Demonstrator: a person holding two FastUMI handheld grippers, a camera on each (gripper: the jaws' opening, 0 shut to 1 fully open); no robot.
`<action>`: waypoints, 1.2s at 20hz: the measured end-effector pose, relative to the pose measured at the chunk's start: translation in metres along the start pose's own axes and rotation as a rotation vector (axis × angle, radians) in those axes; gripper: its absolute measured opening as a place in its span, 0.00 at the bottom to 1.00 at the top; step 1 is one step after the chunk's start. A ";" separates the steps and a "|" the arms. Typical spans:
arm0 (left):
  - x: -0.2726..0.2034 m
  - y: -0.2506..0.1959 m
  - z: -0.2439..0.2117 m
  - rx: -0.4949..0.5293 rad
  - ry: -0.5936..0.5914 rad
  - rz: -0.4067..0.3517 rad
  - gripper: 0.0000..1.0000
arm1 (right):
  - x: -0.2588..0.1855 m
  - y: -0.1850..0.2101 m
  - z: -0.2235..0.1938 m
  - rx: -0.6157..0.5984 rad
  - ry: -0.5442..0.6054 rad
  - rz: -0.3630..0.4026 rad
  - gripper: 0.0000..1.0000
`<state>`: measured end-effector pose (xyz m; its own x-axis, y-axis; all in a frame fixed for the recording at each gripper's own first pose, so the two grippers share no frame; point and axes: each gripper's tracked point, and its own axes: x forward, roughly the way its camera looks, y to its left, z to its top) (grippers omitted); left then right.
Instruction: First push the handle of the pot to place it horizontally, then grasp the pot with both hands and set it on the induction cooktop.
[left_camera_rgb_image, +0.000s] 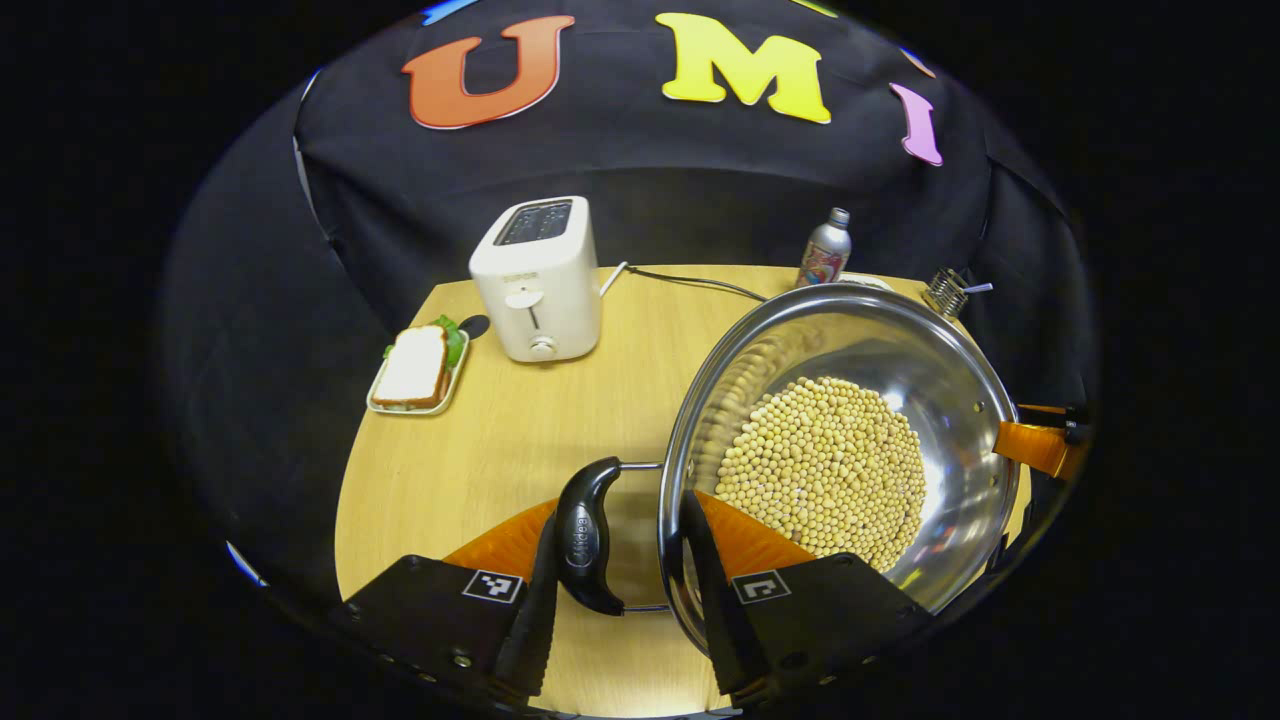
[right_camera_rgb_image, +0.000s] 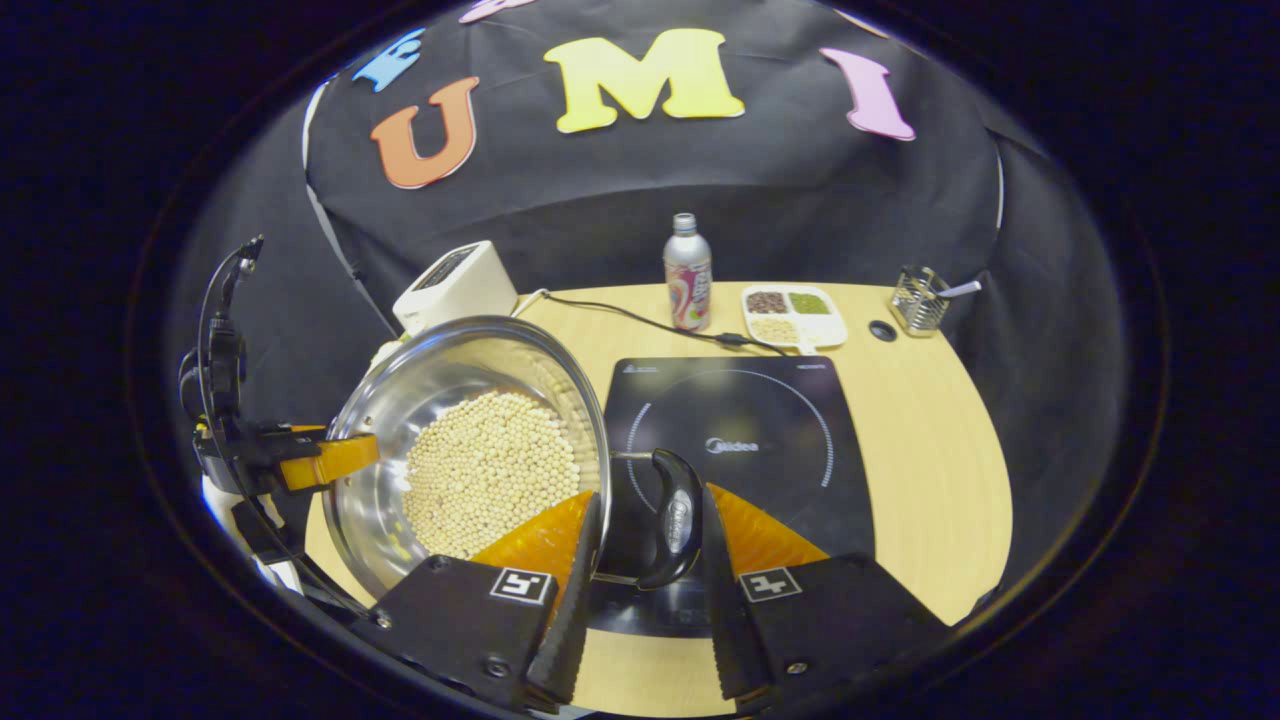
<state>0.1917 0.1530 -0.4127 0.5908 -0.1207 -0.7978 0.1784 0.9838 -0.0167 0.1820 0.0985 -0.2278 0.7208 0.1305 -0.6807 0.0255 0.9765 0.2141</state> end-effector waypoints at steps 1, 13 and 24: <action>0.001 0.001 0.004 0.008 -0.001 -0.014 0.61 | -0.007 -0.011 -0.002 0.013 -0.004 -0.017 0.51; 0.010 0.006 0.008 0.056 0.025 -0.101 0.61 | -0.026 -0.157 0.001 0.076 -0.021 -0.131 0.52; -0.004 0.009 0.002 -0.008 0.071 -0.038 0.61 | 0.031 -0.194 0.034 0.019 0.031 -0.075 0.52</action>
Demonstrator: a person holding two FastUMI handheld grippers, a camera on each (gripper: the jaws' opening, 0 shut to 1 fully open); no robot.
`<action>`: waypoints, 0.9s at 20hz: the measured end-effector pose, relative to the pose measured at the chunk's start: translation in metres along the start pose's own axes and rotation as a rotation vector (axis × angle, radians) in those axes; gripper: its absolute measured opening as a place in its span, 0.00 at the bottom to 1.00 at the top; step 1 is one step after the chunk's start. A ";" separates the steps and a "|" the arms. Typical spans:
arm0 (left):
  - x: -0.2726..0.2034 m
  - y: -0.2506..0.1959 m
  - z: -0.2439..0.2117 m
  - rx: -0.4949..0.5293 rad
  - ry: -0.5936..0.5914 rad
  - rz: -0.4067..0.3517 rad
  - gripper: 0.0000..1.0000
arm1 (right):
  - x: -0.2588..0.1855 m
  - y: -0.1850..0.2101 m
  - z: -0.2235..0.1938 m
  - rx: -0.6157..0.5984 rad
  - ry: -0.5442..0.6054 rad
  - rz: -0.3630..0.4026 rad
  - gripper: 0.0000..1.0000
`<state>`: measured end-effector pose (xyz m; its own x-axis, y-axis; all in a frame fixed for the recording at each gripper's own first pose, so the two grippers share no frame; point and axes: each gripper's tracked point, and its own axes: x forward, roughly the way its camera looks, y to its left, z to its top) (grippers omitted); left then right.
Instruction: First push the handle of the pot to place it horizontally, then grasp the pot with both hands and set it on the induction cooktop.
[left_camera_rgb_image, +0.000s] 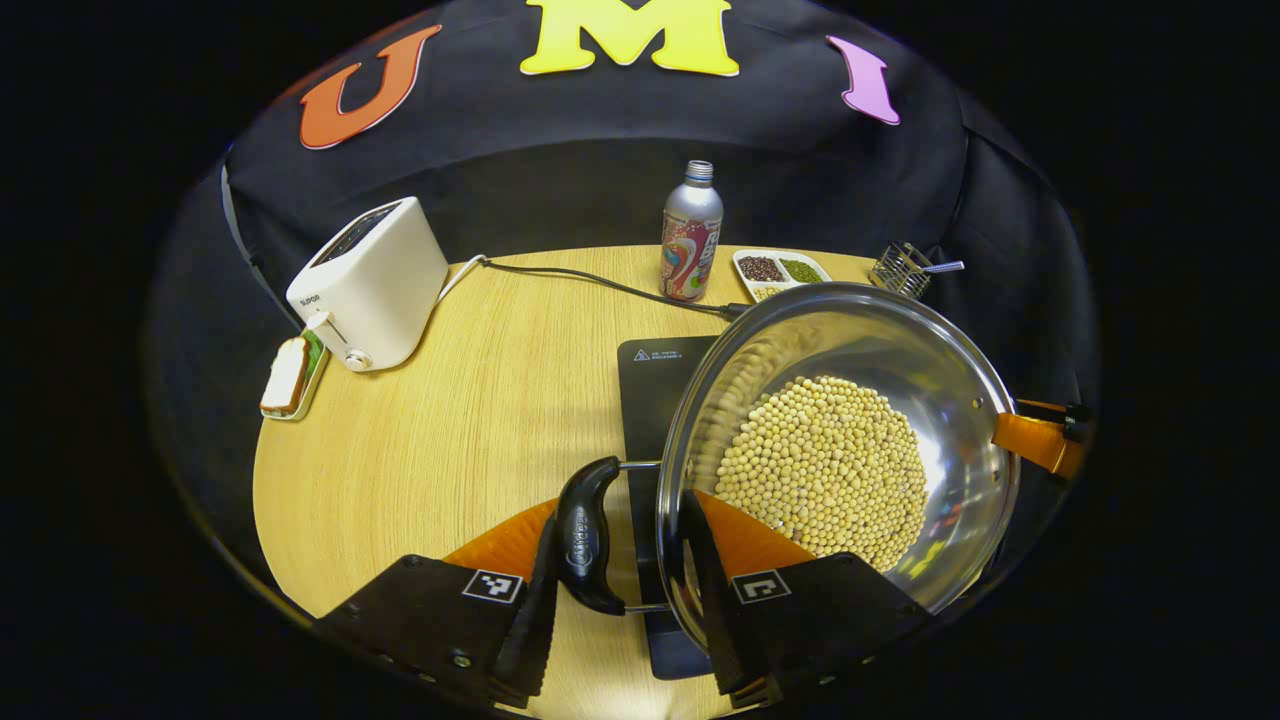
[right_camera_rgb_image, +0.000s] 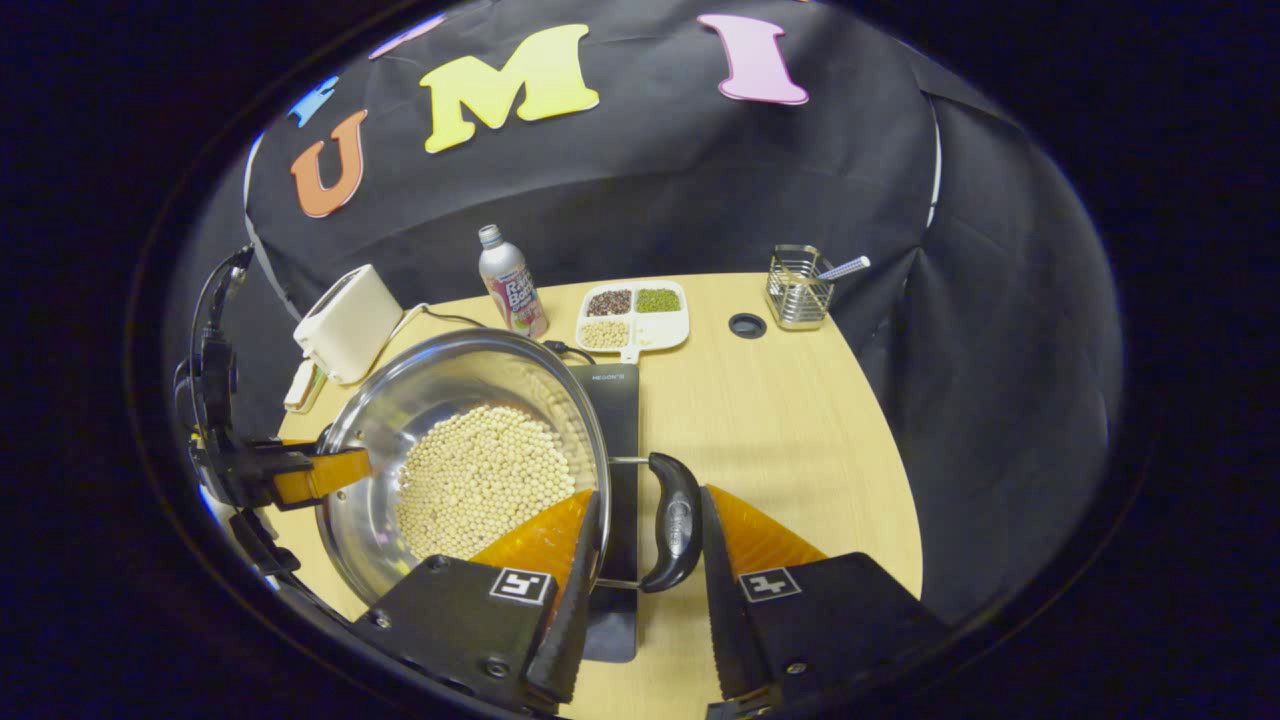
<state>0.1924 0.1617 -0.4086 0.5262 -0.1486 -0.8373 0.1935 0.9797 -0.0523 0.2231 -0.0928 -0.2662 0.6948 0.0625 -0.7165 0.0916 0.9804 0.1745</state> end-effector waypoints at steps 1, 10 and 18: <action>-0.002 0.000 0.001 -0.004 0.002 0.004 0.61 | 0.005 0.000 0.002 -0.007 0.004 0.005 0.52; -0.008 0.001 0.000 -0.015 0.036 0.020 0.61 | 0.033 0.002 0.005 -0.026 0.041 0.019 0.52; -0.016 0.000 0.006 0.007 -0.007 0.037 0.66 | 0.049 -0.005 0.002 -0.047 0.021 0.040 0.53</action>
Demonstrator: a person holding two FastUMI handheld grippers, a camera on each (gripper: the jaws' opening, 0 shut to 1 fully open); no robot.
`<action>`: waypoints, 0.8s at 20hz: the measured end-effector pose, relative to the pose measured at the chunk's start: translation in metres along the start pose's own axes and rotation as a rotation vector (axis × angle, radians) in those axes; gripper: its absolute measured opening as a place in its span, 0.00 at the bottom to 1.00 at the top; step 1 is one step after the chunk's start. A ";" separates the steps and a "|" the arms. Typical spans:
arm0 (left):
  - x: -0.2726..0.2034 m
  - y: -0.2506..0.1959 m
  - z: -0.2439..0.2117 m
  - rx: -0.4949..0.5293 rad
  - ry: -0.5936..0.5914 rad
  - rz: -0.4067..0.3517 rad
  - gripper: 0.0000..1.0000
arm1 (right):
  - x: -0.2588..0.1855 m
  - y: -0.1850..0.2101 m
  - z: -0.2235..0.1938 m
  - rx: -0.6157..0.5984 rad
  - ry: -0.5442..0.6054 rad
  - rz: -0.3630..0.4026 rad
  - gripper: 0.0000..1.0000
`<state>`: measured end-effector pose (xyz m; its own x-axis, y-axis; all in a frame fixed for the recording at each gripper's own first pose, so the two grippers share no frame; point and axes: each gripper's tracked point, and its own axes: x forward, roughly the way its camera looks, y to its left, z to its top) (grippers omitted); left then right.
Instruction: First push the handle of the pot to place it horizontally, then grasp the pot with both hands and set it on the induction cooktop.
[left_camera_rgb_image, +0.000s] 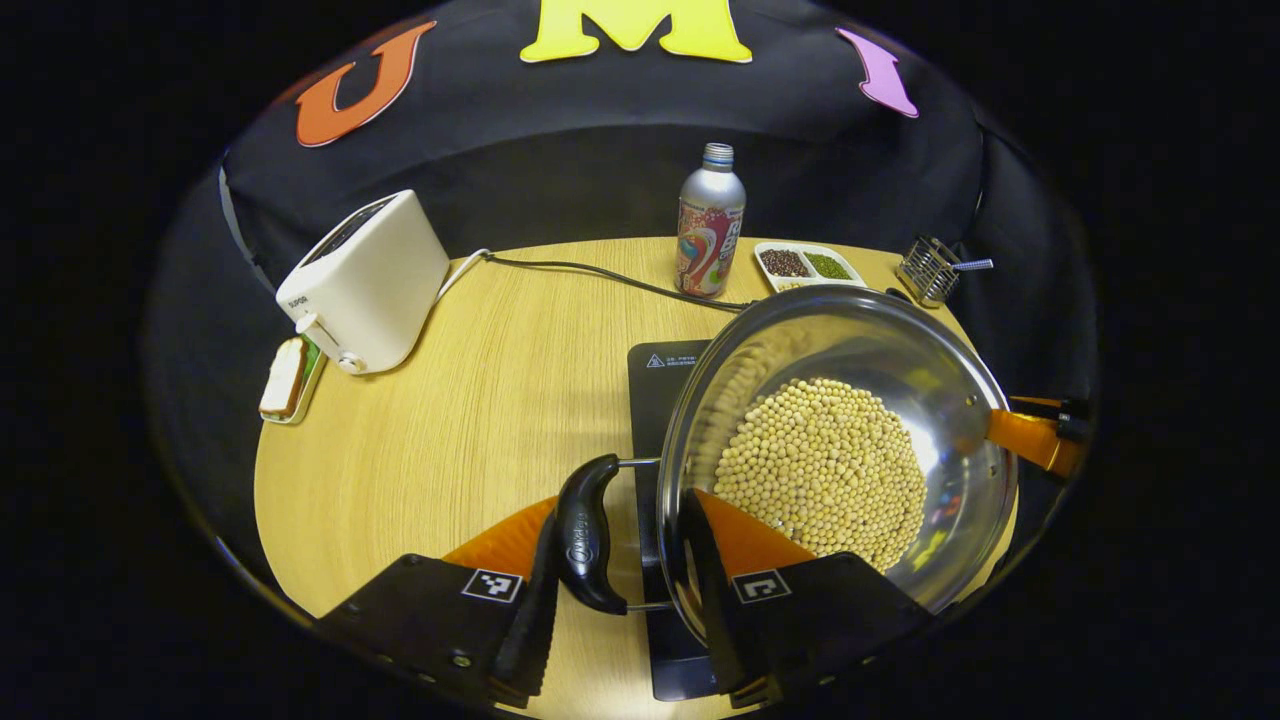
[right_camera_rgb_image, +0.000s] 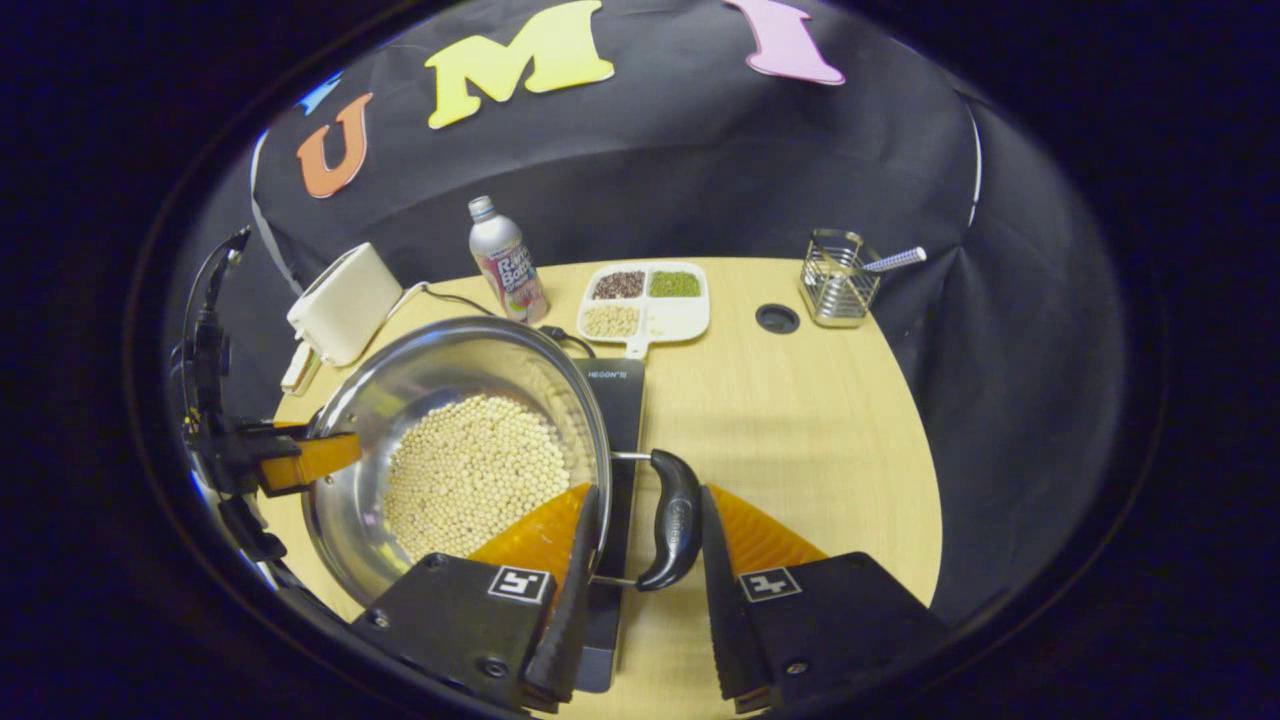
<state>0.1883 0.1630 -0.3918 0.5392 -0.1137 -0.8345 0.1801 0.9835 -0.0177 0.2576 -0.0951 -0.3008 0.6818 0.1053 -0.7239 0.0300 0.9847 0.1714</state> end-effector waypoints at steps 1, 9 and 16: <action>-0.001 0.000 -0.002 0.007 -0.009 -0.002 0.61 | 0.000 0.000 0.000 0.007 -0.003 0.005 0.55; -0.011 0.006 0.003 0.012 -0.037 -0.005 0.61 | 0.001 0.001 -0.001 0.009 -0.045 0.020 0.53; -0.022 0.016 0.012 0.053 -0.102 0.035 0.68 | -0.009 0.001 0.006 -0.024 -0.133 0.043 0.70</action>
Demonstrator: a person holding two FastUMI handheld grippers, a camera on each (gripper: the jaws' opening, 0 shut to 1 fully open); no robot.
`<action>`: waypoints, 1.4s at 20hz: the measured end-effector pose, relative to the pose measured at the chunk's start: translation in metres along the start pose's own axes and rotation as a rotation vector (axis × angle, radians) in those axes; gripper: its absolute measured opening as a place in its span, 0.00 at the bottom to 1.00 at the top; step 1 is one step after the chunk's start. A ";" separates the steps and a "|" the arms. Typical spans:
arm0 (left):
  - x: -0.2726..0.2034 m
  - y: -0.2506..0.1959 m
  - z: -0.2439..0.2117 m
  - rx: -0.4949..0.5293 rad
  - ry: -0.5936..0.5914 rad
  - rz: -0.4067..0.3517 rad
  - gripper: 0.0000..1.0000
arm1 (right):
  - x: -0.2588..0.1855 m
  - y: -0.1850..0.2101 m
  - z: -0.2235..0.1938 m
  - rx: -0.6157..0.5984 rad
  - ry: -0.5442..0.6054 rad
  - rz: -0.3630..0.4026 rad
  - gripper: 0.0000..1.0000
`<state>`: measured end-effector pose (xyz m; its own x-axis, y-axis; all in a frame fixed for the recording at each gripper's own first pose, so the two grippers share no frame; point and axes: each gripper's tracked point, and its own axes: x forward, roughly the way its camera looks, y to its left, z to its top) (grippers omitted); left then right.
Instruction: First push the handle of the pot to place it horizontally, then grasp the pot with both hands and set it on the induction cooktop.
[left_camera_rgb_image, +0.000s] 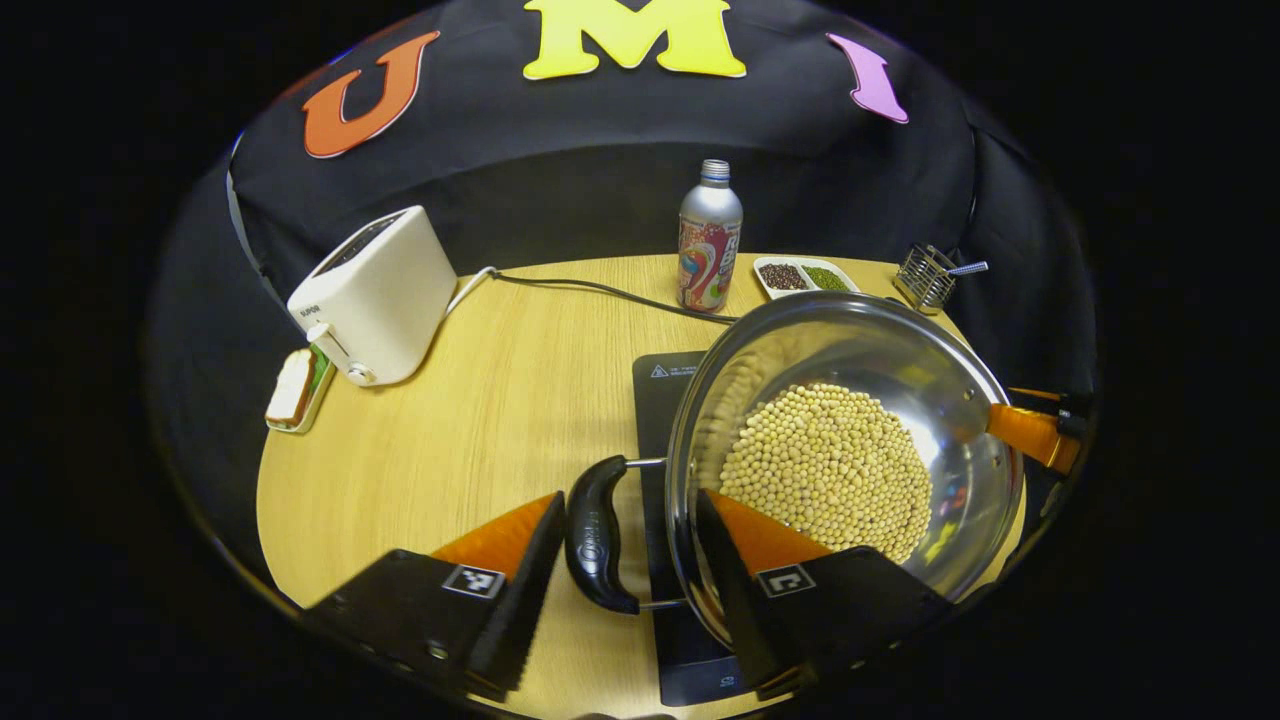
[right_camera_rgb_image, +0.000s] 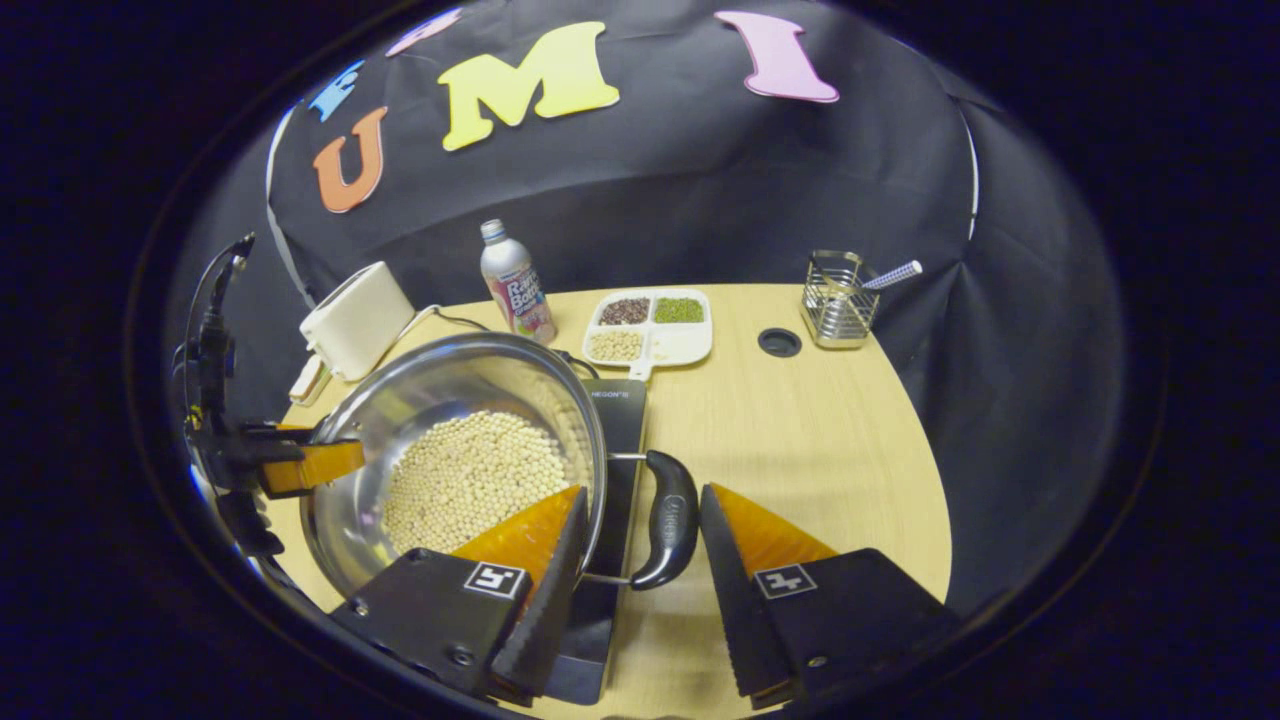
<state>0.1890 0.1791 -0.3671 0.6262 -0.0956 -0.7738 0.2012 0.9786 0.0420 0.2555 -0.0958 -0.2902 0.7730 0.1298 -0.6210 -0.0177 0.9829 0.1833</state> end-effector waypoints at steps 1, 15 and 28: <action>-0.005 0.003 0.009 0.008 -0.042 0.013 0.86 | -0.006 -0.002 0.003 -0.026 -0.023 -0.016 0.69; -0.090 -0.016 0.025 0.087 -0.237 0.046 0.98 | -0.060 0.040 0.008 -0.136 -0.130 -0.022 0.81; -0.267 -0.007 0.096 0.059 -0.575 -0.010 0.97 | -0.227 0.124 0.107 -0.226 -0.473 -0.015 0.81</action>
<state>0.0925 0.1799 -0.1005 0.9294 -0.2045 -0.3071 0.2406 0.9669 0.0844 0.1460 -0.0171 -0.0448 0.9751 0.0937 -0.2009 -0.1006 0.9946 -0.0243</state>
